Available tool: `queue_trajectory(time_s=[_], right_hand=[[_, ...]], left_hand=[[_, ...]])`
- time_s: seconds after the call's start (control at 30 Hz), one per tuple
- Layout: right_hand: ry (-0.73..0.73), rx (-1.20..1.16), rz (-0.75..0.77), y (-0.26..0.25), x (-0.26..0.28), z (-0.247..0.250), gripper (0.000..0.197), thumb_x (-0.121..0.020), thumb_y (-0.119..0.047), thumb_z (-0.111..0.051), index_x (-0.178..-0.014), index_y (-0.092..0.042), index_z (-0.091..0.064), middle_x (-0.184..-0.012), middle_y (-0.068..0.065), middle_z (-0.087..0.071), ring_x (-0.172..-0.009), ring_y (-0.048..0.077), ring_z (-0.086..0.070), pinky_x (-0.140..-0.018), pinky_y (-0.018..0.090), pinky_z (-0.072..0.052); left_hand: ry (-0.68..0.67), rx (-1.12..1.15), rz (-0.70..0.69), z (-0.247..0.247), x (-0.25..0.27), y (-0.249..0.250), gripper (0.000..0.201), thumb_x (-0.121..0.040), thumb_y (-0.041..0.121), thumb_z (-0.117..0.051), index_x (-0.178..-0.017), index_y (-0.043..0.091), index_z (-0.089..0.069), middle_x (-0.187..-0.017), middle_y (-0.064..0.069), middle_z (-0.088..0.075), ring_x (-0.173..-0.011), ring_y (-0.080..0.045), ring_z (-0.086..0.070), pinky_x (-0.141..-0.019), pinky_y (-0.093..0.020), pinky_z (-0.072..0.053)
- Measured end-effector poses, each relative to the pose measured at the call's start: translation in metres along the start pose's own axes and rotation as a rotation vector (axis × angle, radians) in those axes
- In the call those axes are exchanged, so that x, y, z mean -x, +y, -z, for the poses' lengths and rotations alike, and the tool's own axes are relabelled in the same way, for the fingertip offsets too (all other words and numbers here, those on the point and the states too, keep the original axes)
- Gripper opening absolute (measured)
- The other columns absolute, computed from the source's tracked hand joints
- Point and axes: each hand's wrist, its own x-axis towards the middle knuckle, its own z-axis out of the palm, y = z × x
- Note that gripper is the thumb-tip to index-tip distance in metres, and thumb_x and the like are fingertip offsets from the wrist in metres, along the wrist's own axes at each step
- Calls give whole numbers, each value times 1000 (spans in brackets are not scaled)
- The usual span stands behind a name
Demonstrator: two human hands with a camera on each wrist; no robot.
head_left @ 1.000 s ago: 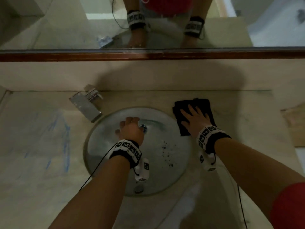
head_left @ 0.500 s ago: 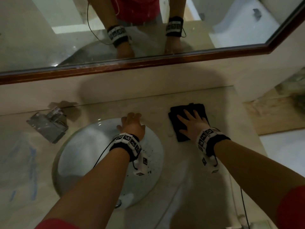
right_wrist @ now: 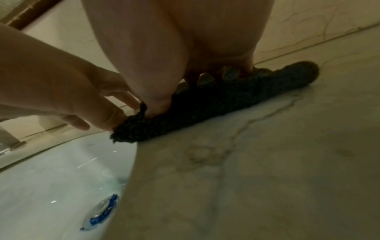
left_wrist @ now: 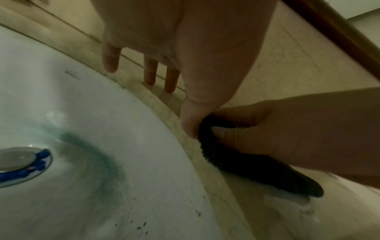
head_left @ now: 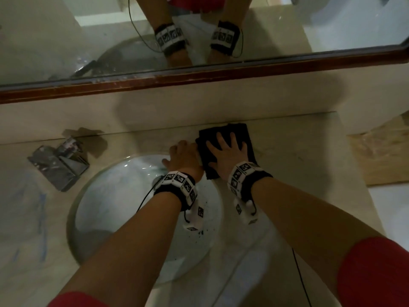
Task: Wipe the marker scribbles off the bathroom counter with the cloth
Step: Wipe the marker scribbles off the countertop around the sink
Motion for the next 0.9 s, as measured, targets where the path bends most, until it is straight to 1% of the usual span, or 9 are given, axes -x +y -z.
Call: queue_trajectory(time_s=[0.07,0.17,0.27,0.37,0.47,0.57,0.7,0.8,0.9], right_hand=[[-5,-2,10,4,-1,0,71,-95,-62,-34,-151,-46,6,-161,-6,20,-146,36,18,-116,62,-2],[-14,-6,33,14,1,1,71,-94,-63,-35,-150,-46,6,-161,-8,19,-147,33,17,-117,59,-1],[-26,-21,49,28,1,2,74,-93,-64,-38,-150,-47,5,-160,-9,19,-147,32,17,-118,57,0],[-35,-35,27,54,1,5,75,-92,-65,-39,-150,-48,6,-160,-10,20,-147,32,18,-118,57,0],[-30,-61,0,83,3,7,74,-92,-65,-39,-150,-48,5,-160,-11,20,-147,31,17,-118,56,-1],[-7,-86,-21,114,5,8,74,-92,-65,-39,-150,-48,4,-160,-11,18,-148,31,15,-118,56,-3],[-7,-103,-51,152,9,8,73,-92,-66,-37,-150,-49,5,-160,-11,18,-148,30,15,-119,55,-3],[0,-124,-77,179,11,8,73,-92,-66,-38,-150,-49,4,-160,-12,18,-148,29,14,-119,55,-3],[6,-139,-117,208,16,10,73,-92,-65,-38,-150,-49,4,-160,-12,17,-148,29,13,-119,54,-4]], left_hand=[[-3,-4,15,0,0,0,57,-86,38,-61,-138,39,-36,-150,3,-24,-137,-28,-21,-103,-61,-26],[-46,-21,44,4,-1,6,69,-80,38,-68,-140,39,-34,-151,3,-23,-138,-28,-21,-104,-61,-27],[-66,-83,75,8,-1,16,71,-80,34,-68,-142,37,-33,-152,1,-22,-138,-29,-22,-105,-59,-26],[-74,-126,59,4,1,28,75,-78,43,-70,-143,37,-32,-156,2,-17,-140,-29,-18,-106,-59,-24],[-117,-143,40,-3,4,45,86,-73,51,-73,-145,38,-26,-157,4,-13,-141,-30,-16,-106,-61,-22],[-130,-131,79,-4,3,55,92,-70,48,-78,-143,37,-25,-154,2,-16,-139,-30,-20,-106,-61,-26],[-142,-134,108,-1,1,58,96,-66,44,-82,-143,37,-25,-153,2,-18,-139,-30,-22,-107,-62,-25],[-149,-123,140,0,-1,66,97,-65,38,-84,-142,37,-26,-151,2,-19,-138,-30,-23,-108,-62,-25],[-135,-113,160,0,0,69,97,-63,36,-85,-141,38,-27,-150,2,-20,-138,-29,-25,-107,-61,-26]])
